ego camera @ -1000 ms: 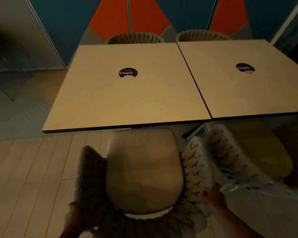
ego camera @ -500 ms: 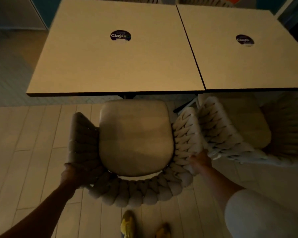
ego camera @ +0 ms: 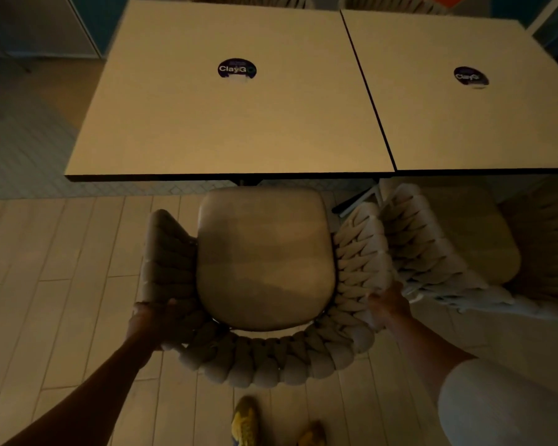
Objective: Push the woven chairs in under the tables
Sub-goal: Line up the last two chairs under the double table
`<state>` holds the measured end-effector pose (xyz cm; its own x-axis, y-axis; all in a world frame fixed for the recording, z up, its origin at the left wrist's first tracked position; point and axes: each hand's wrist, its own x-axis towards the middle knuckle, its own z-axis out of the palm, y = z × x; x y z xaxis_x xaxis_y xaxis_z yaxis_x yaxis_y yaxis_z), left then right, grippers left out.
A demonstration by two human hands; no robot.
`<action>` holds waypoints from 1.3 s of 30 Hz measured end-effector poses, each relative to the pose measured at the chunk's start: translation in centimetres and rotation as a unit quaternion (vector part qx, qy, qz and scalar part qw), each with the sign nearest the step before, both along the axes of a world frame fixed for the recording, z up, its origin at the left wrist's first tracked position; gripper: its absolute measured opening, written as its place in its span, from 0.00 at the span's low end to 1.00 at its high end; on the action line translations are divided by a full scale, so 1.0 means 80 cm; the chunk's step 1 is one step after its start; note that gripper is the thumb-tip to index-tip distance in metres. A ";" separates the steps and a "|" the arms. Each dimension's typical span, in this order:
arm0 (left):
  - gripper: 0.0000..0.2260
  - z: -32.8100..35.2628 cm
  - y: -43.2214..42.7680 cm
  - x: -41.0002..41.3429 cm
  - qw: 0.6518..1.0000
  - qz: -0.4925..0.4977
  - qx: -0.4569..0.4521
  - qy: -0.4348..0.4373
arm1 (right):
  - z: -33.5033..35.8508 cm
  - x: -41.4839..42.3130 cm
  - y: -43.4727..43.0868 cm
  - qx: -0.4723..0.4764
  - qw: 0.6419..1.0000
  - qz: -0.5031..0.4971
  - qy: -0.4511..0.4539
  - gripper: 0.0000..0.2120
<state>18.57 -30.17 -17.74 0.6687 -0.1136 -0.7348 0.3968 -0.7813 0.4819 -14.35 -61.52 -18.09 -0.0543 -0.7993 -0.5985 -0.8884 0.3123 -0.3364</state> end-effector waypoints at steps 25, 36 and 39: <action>0.48 0.044 -0.048 -0.038 0.984 -0.099 0.067 -0.129 | 0.044 -0.030 -0.001 0.021 0.998 -0.001 -0.058 0.44; 0.42 0.141 -0.233 -0.191 0.956 -0.283 -0.047 -0.065 | 0.162 -0.152 -0.043 0.012 0.999 0.016 -0.046 0.46; 0.38 0.158 -0.275 -0.261 0.942 -0.331 -0.045 -0.042 | 0.196 -0.216 -0.061 -0.002 0.998 0.004 -0.057 0.37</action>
<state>-2.29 -52.20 -5.10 0.4854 -0.5850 -0.6497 -0.2051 -0.7986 0.5658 -31.61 -66.38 -2.42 0.0201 -0.8015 -0.5976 -0.8468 0.3041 -0.4363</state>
